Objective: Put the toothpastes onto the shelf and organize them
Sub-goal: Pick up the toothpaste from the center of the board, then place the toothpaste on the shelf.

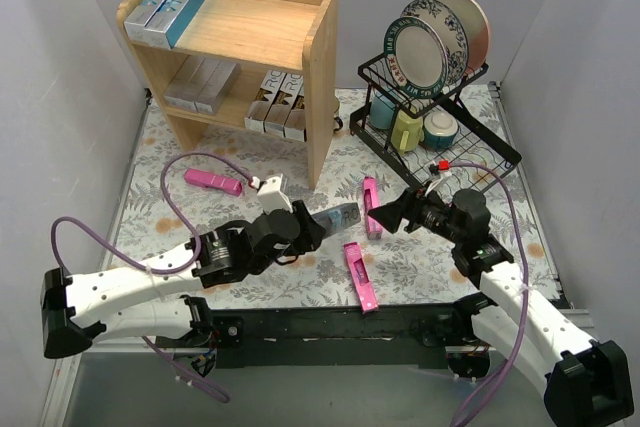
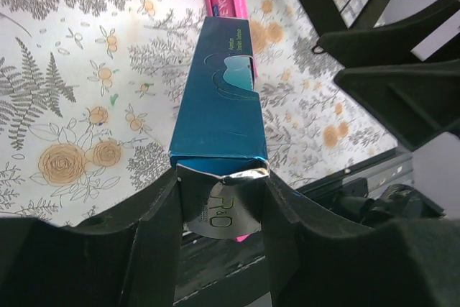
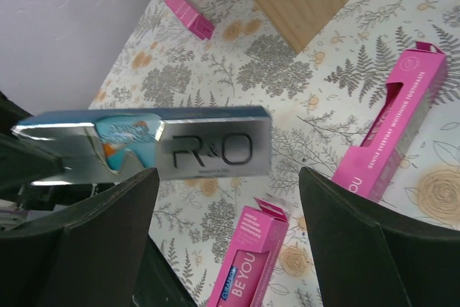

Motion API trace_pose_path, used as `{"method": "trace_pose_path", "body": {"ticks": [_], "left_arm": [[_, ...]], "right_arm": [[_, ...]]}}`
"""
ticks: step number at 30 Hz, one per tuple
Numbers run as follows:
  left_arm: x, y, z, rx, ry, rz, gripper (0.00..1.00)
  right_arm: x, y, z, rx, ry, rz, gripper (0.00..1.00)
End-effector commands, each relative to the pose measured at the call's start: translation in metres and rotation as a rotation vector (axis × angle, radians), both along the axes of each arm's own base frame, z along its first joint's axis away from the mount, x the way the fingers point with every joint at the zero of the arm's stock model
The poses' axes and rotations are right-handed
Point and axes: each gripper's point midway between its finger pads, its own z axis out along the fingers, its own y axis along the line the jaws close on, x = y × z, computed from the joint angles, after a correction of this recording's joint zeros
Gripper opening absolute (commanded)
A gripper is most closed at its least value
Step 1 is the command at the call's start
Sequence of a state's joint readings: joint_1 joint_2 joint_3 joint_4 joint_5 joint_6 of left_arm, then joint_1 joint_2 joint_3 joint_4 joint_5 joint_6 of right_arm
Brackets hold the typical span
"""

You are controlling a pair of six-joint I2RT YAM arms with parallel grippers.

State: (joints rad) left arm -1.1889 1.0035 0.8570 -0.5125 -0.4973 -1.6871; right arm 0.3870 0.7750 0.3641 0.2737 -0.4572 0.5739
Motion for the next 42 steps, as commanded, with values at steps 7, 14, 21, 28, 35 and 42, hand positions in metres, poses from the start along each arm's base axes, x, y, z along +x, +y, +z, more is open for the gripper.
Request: {"method": "trace_pose_path", "body": {"ticks": [7, 14, 21, 28, 35, 42], "left_arm": [[0.019, 0.017, 0.155, -0.26, -0.303, 0.064, 0.25], [0.019, 0.017, 0.263, -0.375, -0.517, 0.015, 0.25], [0.041, 0.032, 0.355, -0.387, -0.736, 0.159, 0.22], [0.079, 0.059, 0.409, -0.438, -0.818, 0.367, 0.2], [0.144, 0.092, 0.408, -0.447, -0.765, 0.488, 0.21], [0.194, 0.139, 0.391, -0.479, -0.664, 0.591, 0.21]], "right_arm": [[0.021, -0.039, 0.023, -0.157, -0.135, -0.214, 0.87], [0.023, -0.048, 0.027, -0.185, -0.155, -0.251, 0.87], [0.023, -0.049, 0.034, -0.193, -0.17, -0.253, 0.87], [0.022, -0.051, 0.033, -0.211, -0.167, -0.258, 0.87], [0.021, -0.054, 0.035, -0.226, -0.179, -0.262, 0.87], [0.021, -0.054, 0.034, -0.228, -0.185, -0.262, 0.87]]}}
